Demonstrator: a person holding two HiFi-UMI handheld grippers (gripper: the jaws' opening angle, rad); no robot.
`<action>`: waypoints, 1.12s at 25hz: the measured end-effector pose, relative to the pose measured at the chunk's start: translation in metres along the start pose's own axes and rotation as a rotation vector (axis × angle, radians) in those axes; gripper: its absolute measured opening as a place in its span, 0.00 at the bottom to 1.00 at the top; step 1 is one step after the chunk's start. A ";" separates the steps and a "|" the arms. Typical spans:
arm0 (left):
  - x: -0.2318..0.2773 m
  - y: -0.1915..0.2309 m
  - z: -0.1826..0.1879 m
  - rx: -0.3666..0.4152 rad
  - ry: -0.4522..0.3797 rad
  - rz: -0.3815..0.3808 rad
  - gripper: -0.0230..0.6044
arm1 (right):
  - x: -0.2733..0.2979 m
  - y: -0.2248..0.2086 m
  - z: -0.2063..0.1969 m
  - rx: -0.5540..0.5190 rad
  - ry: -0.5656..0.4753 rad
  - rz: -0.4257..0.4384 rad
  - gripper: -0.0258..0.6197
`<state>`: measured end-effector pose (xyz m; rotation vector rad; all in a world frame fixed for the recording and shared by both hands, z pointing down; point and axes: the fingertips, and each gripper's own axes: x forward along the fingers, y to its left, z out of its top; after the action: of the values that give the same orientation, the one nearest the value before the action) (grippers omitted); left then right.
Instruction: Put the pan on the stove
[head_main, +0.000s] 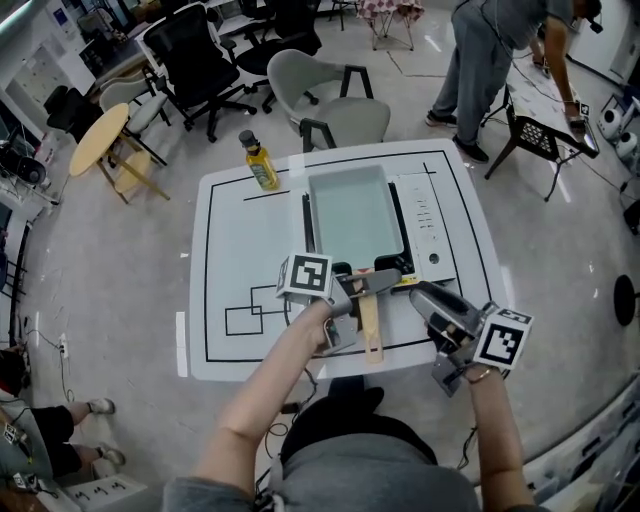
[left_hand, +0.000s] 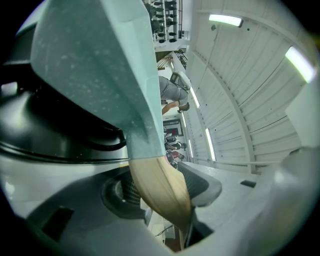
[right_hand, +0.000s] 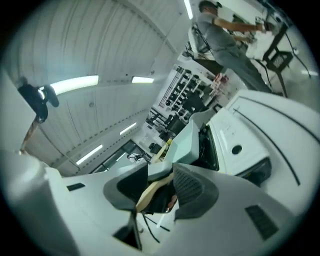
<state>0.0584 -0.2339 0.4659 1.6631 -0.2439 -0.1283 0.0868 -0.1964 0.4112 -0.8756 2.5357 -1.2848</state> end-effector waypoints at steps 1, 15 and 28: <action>-0.001 0.000 -0.001 0.001 -0.003 0.001 0.34 | -0.002 0.002 0.007 -0.047 -0.016 -0.024 0.28; -0.018 -0.003 -0.006 -0.033 -0.054 -0.036 0.39 | -0.002 0.025 0.040 -0.541 -0.091 -0.280 0.14; -0.075 -0.009 -0.013 0.007 -0.188 0.008 0.40 | -0.005 0.030 0.036 -0.632 -0.109 -0.336 0.04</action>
<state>-0.0102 -0.2028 0.4535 1.6582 -0.3925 -0.2787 0.0923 -0.2046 0.3646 -1.4903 2.8173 -0.4449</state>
